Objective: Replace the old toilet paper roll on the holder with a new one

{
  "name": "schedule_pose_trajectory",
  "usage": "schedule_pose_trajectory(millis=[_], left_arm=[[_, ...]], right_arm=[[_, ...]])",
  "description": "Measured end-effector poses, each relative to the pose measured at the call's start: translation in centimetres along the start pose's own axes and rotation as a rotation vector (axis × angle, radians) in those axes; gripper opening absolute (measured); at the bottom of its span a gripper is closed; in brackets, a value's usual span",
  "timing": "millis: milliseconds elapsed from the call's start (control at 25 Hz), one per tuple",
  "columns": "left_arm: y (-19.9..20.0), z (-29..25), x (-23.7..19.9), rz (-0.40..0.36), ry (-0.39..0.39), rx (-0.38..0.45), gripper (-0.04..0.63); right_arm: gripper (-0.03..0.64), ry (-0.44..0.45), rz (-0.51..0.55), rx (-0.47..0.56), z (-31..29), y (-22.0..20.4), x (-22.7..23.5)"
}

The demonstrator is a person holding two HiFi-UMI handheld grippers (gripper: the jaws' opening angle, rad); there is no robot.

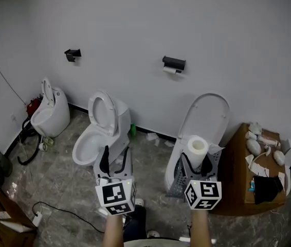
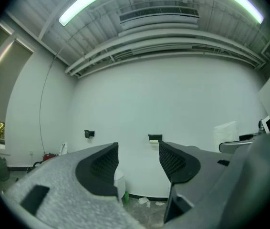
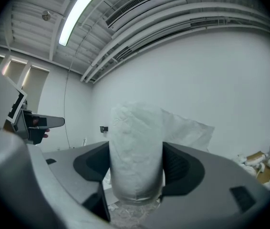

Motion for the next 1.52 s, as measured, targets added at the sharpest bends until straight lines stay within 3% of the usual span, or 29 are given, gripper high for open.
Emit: schedule_pose_trajectory(millis=[880, 1520], left_arm=[[-0.8, -25.8, -7.1, -0.023, -0.141, 0.009, 0.247], [-3.2, -35.3, -9.4, -0.007, -0.165, -0.032, 0.247]], right_arm=[[0.304, -0.138, -0.003, 0.016, -23.3, 1.0, 0.0], [0.304, -0.185, 0.006, -0.022, -31.8, -0.6, 0.9]])
Point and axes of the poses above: the fingertips, and each gripper's own axes: z backward along the fingers, x to its right, y out of its top, the point moved 2 cm from there along z, backward along the fingers, and after that the axes turned 2 degrees about x, right-handed, at the moved point
